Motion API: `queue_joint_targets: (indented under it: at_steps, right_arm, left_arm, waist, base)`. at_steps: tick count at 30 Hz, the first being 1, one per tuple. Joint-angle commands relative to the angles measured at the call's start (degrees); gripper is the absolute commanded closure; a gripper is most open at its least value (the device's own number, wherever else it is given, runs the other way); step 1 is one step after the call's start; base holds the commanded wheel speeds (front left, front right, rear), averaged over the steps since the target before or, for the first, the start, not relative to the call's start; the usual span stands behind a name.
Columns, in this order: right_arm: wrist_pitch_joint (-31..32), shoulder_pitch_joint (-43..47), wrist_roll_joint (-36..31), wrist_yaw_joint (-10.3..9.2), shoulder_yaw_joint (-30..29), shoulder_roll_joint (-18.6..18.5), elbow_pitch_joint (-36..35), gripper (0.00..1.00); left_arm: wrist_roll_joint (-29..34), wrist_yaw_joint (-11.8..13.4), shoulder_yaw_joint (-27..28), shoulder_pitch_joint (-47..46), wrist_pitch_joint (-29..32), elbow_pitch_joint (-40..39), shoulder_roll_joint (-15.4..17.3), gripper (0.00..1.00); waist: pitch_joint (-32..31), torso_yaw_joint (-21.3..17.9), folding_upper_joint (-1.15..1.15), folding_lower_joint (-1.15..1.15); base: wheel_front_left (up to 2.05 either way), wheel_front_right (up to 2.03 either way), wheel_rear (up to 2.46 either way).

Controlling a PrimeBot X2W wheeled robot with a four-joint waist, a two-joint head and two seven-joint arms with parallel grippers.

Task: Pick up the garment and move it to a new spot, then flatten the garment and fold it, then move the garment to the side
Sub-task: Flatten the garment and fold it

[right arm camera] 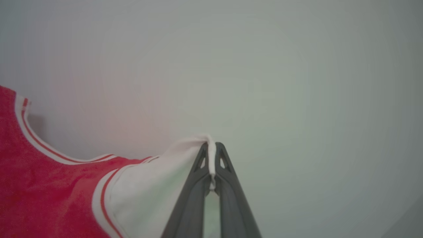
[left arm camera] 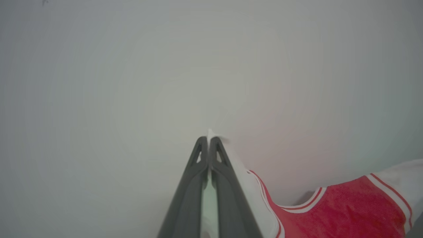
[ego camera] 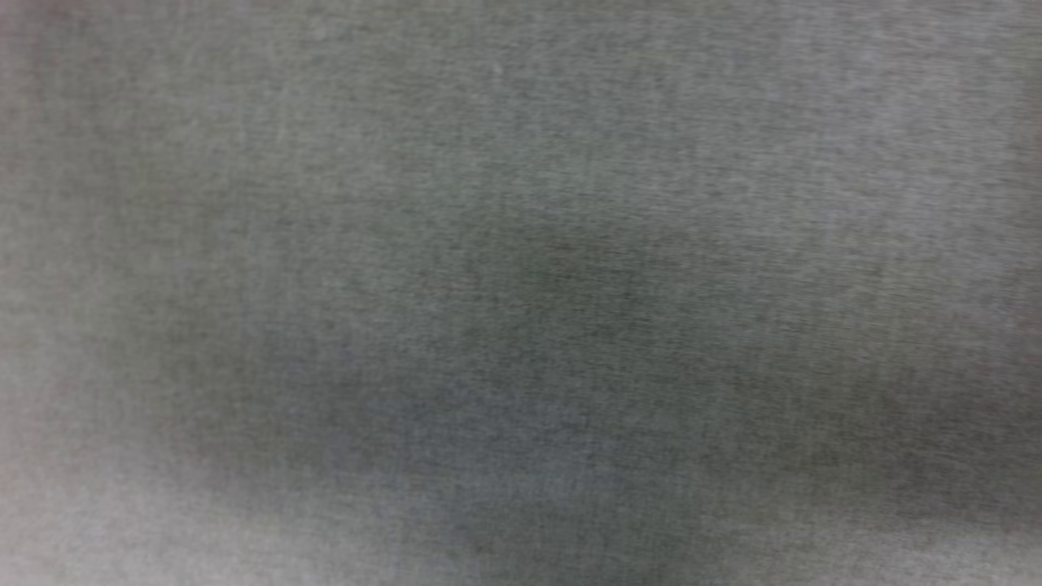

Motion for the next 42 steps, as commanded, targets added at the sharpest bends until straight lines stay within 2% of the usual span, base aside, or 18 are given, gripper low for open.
queue_joint_targets:
  at_steps: [1,5,10,14,20,25,27,29,34,38,42]
  right_arm:
    - [-0.24,0.36,0.64,-0.06,1.04,0.20,0.39,1.00]
    - [-0.24,2.30,4.75,-0.06,2.69,-0.63,3.18,1.00]
    - [-0.23,8.34,11.83,-0.06,7.57,-3.44,4.36,1.00]
    - [-0.25,16.06,19.68,-0.06,12.37,-6.19,4.35,1.00]
    - [-0.23,31.28,33.19,-0.06,21.35,-11.05,0.61,1.00]
    - [-0.09,45.78,41.70,-0.06,26.87,-16.55,-6.21,1.00]
    - [-0.14,51.56,43.53,-0.06,27.28,-19.36,-9.24,1.00]
    - [-0.17,57.43,45.57,-0.06,26.37,-21.29,-12.01,1.00]
    - [-0.19,72.18,47.71,-0.06,21.99,-24.32,-17.84,1.00]
    - [1.20,83.59,46.18,-0.06,18.49,-24.64,-22.95,1.00]
    - [4.31,93.48,45.55,-0.06,15.28,-23.92,-28.39,1.00]
  left_arm:
    - [0.18,-0.16,1.08,0.65,-0.02,-0.07,-0.18,1.00]
    - [0.44,-1.77,1.99,5.86,-0.01,2.31,-0.86,1.00]
    - [-0.86,-3.36,-0.30,13.76,0.06,4.58,-1.81,1.00]
    - [-3.25,-3.59,-3.82,22.20,1.27,1.29,-2.35,1.00]
    - [-8.54,-3.60,-10.22,38.87,3.98,-8.81,2.29,1.00]
    - [-13.56,-3.59,-13.21,53.42,5.10,-18.25,8.71,1.00]
    - [-14.48,-3.35,-13.71,59.04,5.15,-21.81,11.31,1.00]
    - [-16.30,-1.85,-13.45,64.52,4.78,-25.98,13.57,1.00]
    - [-19.53,4.97,-12.87,79.27,3.66,-38.23,19.82,1.00]
    - [-22.13,11.83,-12.11,89.56,2.56,-47.38,23.68,1.00]
    - [-23.74,16.88,-10.80,97.05,1.25,-53.35,25.64,1.00]
  waist:
    - [0.38,2.12,0.00,0.00]
    - [-2.96,2.61,0.00,0.00]
    - [-9.55,3.16,0.00,0.00]
    - [-15.94,3.52,0.00,0.00]
    - [-25.63,3.32,0.00,0.00]
    - [-32.52,2.75,0.00,0.00]
    - [-34.67,2.75,0.00,0.00]
    - [-36.35,2.74,0.00,0.00]
    - [-39.56,2.59,0.00,0.00]
    - [-41.06,2.73,0.00,0.00]
    - [-41.70,2.94,0.00,0.00]
  base:
    - [0.00,0.00,0.00]
    - [0.00,0.00,0.00]
    - [0.00,0.00,0.00]
    - [0.00,0.00,0.00]
    - [0.00,0.00,0.00]
    - [0.00,0.00,0.00]
    - [0.00,0.00,0.00]
    - [0.00,0.00,0.00]
    - [0.00,0.00,0.00]
    - [0.00,0.00,0.00]
    - [0.00,0.00,0.00]
